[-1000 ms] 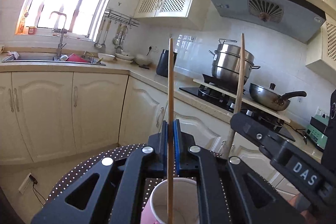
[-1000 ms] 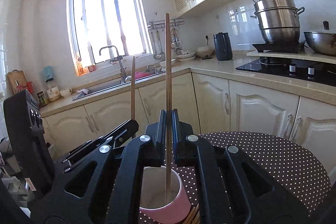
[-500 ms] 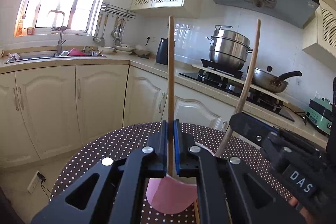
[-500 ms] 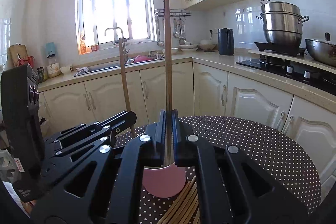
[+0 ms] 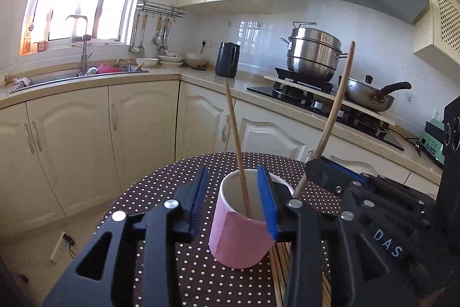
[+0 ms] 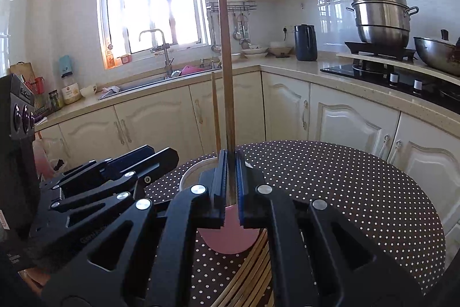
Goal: Organize utensils
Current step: 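Lower both chopsticks into the pink cup and open both tools, then move both tools back down to the chopstick pile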
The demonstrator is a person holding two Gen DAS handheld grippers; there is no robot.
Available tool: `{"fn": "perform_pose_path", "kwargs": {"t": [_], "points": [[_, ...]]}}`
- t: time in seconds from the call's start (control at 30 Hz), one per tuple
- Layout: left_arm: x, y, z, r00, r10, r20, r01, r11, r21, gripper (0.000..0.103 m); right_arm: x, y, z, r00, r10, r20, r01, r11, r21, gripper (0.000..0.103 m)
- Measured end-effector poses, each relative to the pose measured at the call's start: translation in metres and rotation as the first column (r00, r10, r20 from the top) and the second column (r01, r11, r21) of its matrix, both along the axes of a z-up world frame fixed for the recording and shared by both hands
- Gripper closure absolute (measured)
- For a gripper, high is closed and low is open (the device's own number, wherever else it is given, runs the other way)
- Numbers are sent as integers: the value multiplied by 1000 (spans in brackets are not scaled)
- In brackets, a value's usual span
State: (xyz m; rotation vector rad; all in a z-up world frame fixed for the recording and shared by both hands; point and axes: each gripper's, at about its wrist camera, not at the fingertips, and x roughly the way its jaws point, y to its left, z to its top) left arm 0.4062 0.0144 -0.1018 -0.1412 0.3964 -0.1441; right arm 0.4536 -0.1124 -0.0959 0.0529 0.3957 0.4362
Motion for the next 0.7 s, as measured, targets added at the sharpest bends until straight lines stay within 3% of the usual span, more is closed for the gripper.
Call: {"fn": "perform_pose_path", "kwargs": {"t": [0.23, 0.33, 0.53, 0.7], "points": [[-20, 7, 10, 1000, 21, 10, -21, 1000, -19, 50, -13, -3, 12, 1000, -19, 6, 19, 1000, 14, 75], [-28, 11, 15, 1000, 27, 9, -27, 999, -20, 47, -21, -7, 17, 999, -40, 21, 39, 999, 14, 59], [-42, 13, 21, 1000, -17, -24, 17, 999, -31, 41, -39, -16, 26, 999, -40, 19, 41, 999, -2, 59], [-43, 4, 11, 987, -79, -138, 77, 997, -14, 41, -50, -27, 21, 998, -46, -33, 45, 998, -38, 57]]}}
